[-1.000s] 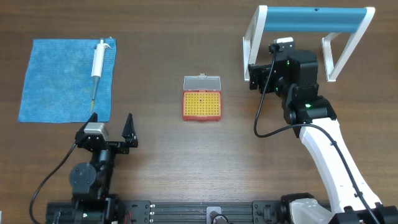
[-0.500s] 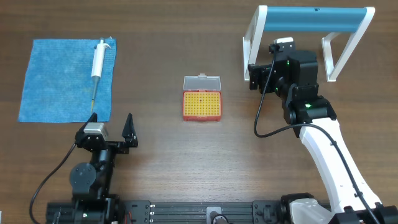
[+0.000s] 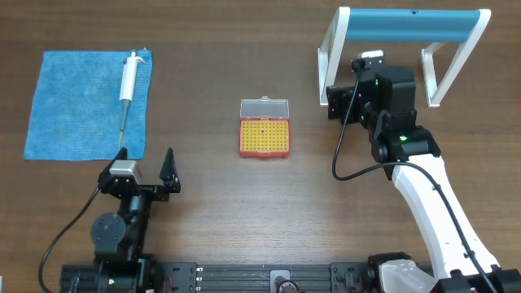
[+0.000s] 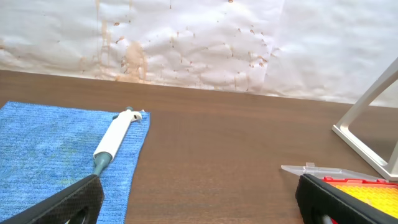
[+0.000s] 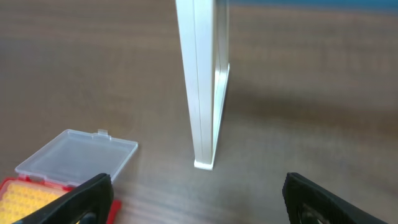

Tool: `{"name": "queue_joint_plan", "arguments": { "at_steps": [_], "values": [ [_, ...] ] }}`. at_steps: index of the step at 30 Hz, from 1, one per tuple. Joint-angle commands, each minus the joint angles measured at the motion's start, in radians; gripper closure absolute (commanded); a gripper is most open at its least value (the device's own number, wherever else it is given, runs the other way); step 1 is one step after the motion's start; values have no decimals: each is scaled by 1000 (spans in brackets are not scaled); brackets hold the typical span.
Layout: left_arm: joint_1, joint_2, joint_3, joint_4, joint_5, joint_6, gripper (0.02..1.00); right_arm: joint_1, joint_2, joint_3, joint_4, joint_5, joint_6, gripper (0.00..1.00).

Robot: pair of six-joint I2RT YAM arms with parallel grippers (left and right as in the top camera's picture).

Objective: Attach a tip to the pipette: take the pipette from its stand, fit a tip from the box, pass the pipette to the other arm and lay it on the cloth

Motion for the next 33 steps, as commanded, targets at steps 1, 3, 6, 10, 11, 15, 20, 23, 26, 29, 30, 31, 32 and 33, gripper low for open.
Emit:
{"name": "queue_joint_plan", "arguments": {
  "at_steps": [1, 3, 6, 10, 11, 15, 20, 23, 26, 29, 30, 31, 32, 33],
  "values": [
    [-5, -10, -1, -9, -15, -12, 23, 6, -2, 6, -9, 6, -4, 27],
    [-5, -10, -1, -9, -15, -12, 23, 6, -2, 6, -9, 5, -4, 27],
    [-5, -10, -1, -9, -15, -12, 23, 4, -5, 6, -9, 33, -20, 29],
    [-5, -10, -1, -9, -15, -12, 23, -2, -75, -23, -9, 50, -19, 27],
    [-5, -10, -1, -9, -15, -12, 20, -2, -108, -36, -9, 50, -19, 27],
    [-5, -10, -1, -9, -15, -12, 23, -2, -280, -138, 34, 51, -19, 27],
    [-5, -10, -1, -9, -15, -12, 23, -16, -512, -350, 170, 51, -18, 25],
    [-5, -10, -1, -9, -15, -12, 23, -44, -662, -504, 288, 51, -18, 27],
    [-5, -10, -1, -9, -15, -12, 23, -63, -791, -632, 399, 51, -18, 27],
    [-5, -10, -1, -9, -15, -12, 23, -71, -908, -755, 479, 52, -18, 27],
    [-5, -10, -1, -9, -15, -12, 20, -72, -935, -787, 505, 52, -18, 27],
    [-5, -10, -1, -9, -15, -12, 23, -73, -959, -817, 537, 51, -18, 27],
    [-5, -10, -1, -9, -15, -12, 23, -73, -982, -845, 570, 51, -14, 27],
    [-5, -10, -1, -9, -15, -12, 23, -76, -1022, -890, 625, 52, -14, 27]
  ]
}}
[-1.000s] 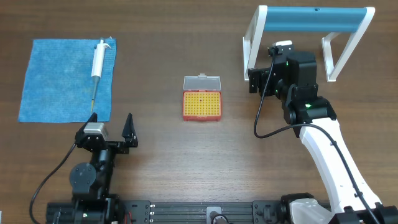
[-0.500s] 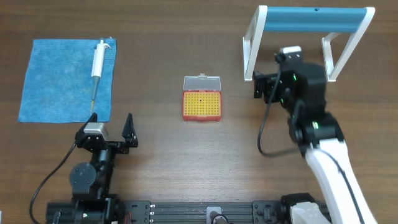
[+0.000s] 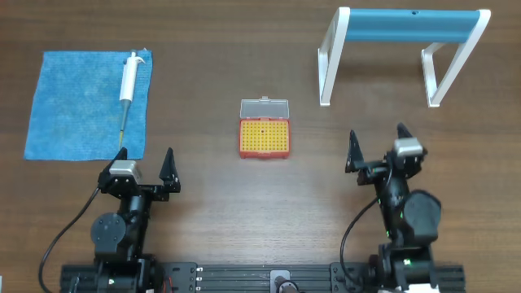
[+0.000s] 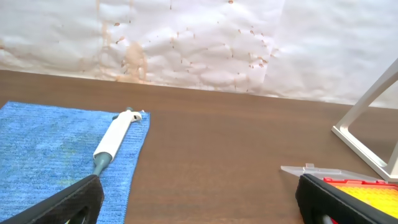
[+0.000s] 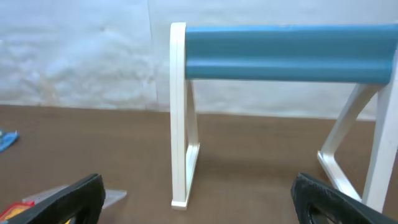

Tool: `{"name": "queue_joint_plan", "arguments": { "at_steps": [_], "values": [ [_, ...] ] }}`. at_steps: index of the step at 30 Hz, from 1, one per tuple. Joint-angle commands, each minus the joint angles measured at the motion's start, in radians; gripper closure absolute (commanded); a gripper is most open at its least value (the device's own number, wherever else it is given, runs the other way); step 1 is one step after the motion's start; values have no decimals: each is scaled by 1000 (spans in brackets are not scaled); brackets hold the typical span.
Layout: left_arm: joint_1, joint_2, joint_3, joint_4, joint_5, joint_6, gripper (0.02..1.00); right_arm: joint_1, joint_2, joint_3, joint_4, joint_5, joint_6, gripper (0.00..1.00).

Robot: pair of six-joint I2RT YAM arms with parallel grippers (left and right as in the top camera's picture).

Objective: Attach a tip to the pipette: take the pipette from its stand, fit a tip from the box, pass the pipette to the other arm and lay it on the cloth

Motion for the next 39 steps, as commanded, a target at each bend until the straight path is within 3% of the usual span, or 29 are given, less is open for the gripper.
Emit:
{"name": "queue_joint_plan", "arguments": {
  "at_steps": [1, 6, 18, 23, 39],
  "values": [
    [-5, -8, -1, -9, -14, -8, 20, -16, -143, -146, 116, 21, -10, 27],
    [-5, -8, -1, -9, -14, -9, 23, -58, -223, -147, 58, 35, -10, 27],
    [-5, -8, -1, -9, -14, -9, 23, -105, -403, -148, -303, 51, -11, 29],
    [-5, -8, -1, -9, -14, -9, 23, -105, -403, -148, -308, 80, -63, 25],
    [-5, -8, -1, -9, -14, -9, 23, -104, -403, -148, -307, 80, -63, 27]
  ]
}}
